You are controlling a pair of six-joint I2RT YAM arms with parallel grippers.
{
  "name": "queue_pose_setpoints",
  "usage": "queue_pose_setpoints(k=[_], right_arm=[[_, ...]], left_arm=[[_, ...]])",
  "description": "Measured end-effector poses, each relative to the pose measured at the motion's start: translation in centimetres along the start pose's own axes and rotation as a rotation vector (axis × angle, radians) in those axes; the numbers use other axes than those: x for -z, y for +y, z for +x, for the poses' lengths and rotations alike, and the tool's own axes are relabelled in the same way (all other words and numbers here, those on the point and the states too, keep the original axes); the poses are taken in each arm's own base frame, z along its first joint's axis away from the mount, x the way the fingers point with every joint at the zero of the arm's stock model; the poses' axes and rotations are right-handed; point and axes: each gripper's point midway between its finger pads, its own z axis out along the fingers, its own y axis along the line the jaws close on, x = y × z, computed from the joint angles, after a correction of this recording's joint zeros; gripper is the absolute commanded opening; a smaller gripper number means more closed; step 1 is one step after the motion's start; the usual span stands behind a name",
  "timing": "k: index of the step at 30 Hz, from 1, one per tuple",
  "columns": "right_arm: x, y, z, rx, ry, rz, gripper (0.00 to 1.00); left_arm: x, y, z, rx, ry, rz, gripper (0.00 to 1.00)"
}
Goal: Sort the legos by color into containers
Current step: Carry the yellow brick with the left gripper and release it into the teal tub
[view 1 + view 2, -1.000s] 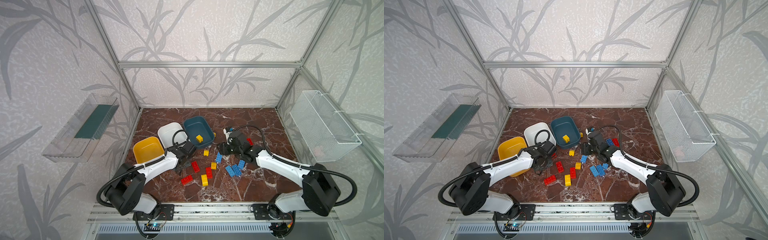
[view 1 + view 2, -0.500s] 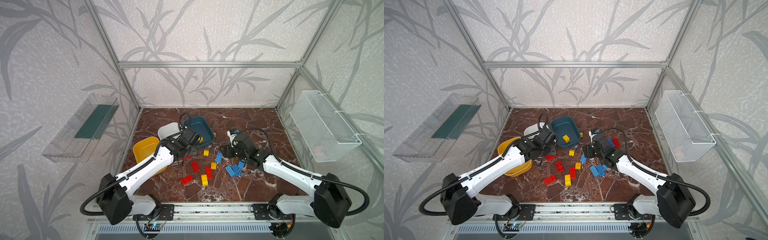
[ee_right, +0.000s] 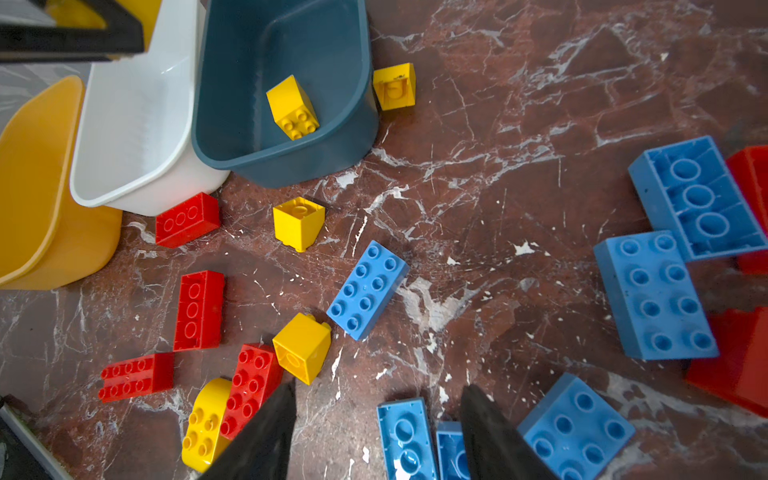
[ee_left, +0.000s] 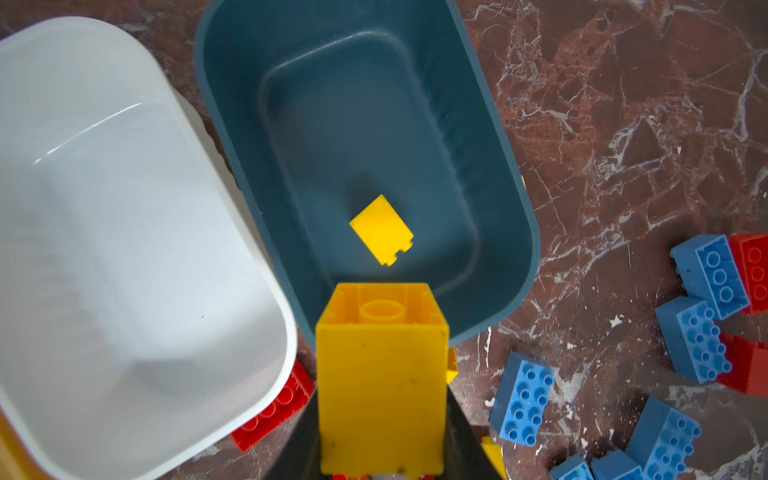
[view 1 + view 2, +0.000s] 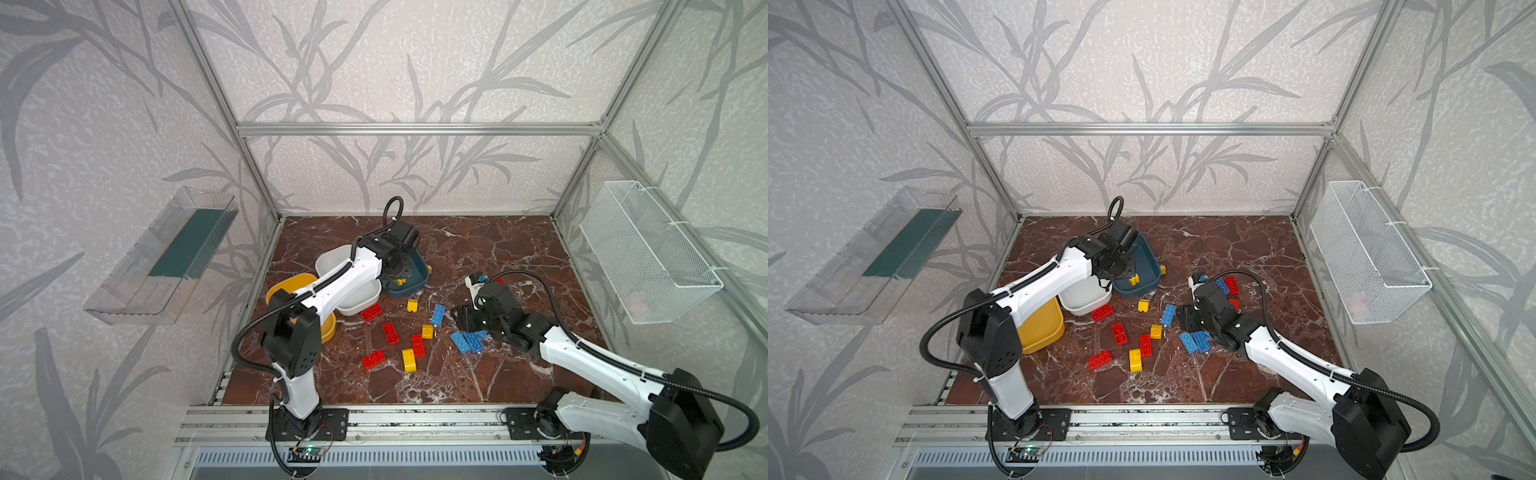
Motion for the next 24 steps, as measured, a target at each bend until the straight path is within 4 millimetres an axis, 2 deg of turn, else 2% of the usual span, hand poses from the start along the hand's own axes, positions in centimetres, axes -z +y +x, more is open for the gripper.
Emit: queue_pose_setpoints(k=[6, 11, 20, 24], right_arm=[[0.2, -0.3, 0.1, -0.007, -0.006, 0.01, 0.65], [0.2, -0.6, 0.4, -0.016, -0.007, 0.022, 0.67], [0.2, -0.5, 0.5, -0.015, -0.004, 0.021, 0.72], [0.2, 0.3, 1.2, 0.018, 0.017, 0.03, 0.75]], left_arm=[[-4.1, 0.5, -0.7, 0.022, 0.073, -0.014, 0.37], [-6.0, 0.6, -0.3, 0.028, 0.116, -0.022, 0.42], [-5.6, 0.1, -0.7, 0.023, 0.112, -0.003, 0.69], [-3.2, 0.6, -0.7, 0.027, 0.079, 0.017, 0.76]])
